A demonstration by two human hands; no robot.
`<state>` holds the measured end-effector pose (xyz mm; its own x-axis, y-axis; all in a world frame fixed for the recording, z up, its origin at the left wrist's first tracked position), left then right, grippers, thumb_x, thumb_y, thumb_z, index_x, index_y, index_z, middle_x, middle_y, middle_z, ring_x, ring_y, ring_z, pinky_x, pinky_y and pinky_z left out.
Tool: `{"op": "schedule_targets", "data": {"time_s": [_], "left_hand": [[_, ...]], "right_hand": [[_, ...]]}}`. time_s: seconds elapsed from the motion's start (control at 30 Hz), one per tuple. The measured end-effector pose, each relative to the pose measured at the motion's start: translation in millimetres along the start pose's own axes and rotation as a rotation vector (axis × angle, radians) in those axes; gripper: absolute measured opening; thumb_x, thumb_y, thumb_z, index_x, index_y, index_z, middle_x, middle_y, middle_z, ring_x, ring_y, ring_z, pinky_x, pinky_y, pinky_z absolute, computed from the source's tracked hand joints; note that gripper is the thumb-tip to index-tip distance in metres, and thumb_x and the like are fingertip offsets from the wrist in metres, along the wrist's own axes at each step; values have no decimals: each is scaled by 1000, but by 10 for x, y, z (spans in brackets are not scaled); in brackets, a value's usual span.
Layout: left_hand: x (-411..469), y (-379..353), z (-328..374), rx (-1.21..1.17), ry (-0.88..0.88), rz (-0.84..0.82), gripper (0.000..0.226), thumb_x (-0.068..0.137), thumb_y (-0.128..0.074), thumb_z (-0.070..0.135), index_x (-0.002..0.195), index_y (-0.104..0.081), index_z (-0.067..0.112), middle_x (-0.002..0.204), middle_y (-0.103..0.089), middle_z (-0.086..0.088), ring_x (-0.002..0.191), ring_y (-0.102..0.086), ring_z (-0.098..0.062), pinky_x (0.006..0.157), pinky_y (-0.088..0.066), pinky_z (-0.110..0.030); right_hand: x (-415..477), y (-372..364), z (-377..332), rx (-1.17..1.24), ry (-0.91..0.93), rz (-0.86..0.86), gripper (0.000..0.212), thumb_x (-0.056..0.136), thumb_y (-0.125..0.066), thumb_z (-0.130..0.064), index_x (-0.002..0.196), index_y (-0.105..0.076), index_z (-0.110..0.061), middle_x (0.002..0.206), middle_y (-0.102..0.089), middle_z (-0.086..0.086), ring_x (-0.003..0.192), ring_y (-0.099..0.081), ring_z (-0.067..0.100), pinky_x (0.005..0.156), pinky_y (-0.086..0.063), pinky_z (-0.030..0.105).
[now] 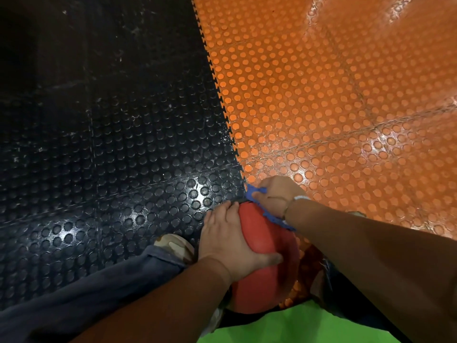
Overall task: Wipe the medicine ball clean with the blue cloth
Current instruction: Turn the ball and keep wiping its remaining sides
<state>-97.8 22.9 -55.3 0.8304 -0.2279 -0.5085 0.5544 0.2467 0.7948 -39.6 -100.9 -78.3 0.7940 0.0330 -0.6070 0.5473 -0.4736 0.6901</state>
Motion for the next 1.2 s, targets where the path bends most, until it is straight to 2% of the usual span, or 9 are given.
{"op": "schedule_targets", "data": {"time_s": [0.2, 0.3, 0.4, 0.6, 0.73, 0.83, 0.97, 1.1, 1.2], "left_hand": [[-40, -7, -49, -42, 28, 35, 133, 42, -61, 87, 147, -15, 20, 151, -20, 0, 141, -15, -16, 119, -12, -34], [-67, -27, -37, -35, 10, -13, 135, 46, -62, 86, 150, -10, 20, 156, -11, 3, 144, -8, -14, 119, -6, -33], [-56, -31, -57, -57, 7, -28, 133, 47, -65, 84, 151, -10, 21, 155, -11, 4, 143, -9, -13, 119, -6, -30], [68, 27, -416, -202, 115, -44, 125, 47, -70, 79, 147, -23, 20, 146, -30, 1, 136, -29, -16, 114, -25, -33], [130, 190, -686, -231, 210, -12, 127, 42, -55, 86, 148, -26, 23, 153, -25, -1, 140, -25, -23, 117, -21, -40], [151, 275, -396, -85, 21, 8, 113, 54, -40, 77, 151, -13, 28, 158, -11, 5, 145, -11, -17, 120, 1, -39], [199, 254, -204, 63, -56, 13, 127, 47, -49, 91, 152, -11, 29, 158, -13, 5, 145, -12, -15, 119, 3, -39], [279, 285, -265, 44, -26, 24, 138, 34, -42, 93, 152, -14, 26, 158, -17, 3, 144, -15, -13, 119, -1, -37], [281, 288, -299, 25, -25, -1, 138, 38, -55, 92, 152, -13, 26, 158, -15, 4, 145, -14, -15, 120, -4, -37]], "right_hand": [[-126, -42, -377, 7, 173, 6, 33, 91, -51, -40, 105, -66, -14, 100, -66, 8, 94, -61, 25, 79, -47, 27], [-99, -82, 160, 156, -48, 10, 32, 90, -55, -36, 110, -65, -13, 101, -64, 4, 101, -60, 25, 81, -45, 27], [-161, -134, 574, 108, -244, 31, 24, 89, -53, -32, 86, -66, -12, 83, -63, 9, 89, -62, 28, 66, -39, 26], [-377, 3, -302, 215, 208, 108, 26, 90, -56, -36, 108, -67, -22, 100, -65, -3, 91, -58, 14, 82, -45, 26], [-294, -38, 500, 479, -249, 95, 24, 89, -60, -27, 104, -66, -10, 99, -63, 9, 90, -55, 20, 83, -45, 29], [-452, -61, 992, 739, -511, 212, 18, 86, -63, -22, 75, -63, -8, 79, -60, 11, 80, -55, 26, 77, -48, 37], [-447, 13, 507, 632, -234, 267, 24, 89, -57, -32, 110, -64, -22, 96, -59, -4, 90, -55, 18, 83, -44, 27], [-582, 71, -413, 87, 310, 294, 36, 89, -51, -46, 123, -56, -38, 110, -56, -7, 99, -54, 14, 87, -45, 29], [-428, 9, -69, 198, 140, 235, 37, 90, -52, -44, 124, -59, -29, 117, -57, -5, 106, -55, 16, 92, -43, 28]]}}
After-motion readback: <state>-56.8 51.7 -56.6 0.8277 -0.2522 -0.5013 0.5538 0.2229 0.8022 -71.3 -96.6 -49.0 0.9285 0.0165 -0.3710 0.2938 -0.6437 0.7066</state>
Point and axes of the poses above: each hand's wrist, its own x-axis towards the middle knuckle, its own y-axis out of the back of the hand, z = x × y, the point moved 10 cm from there along x, towards the middle knuckle
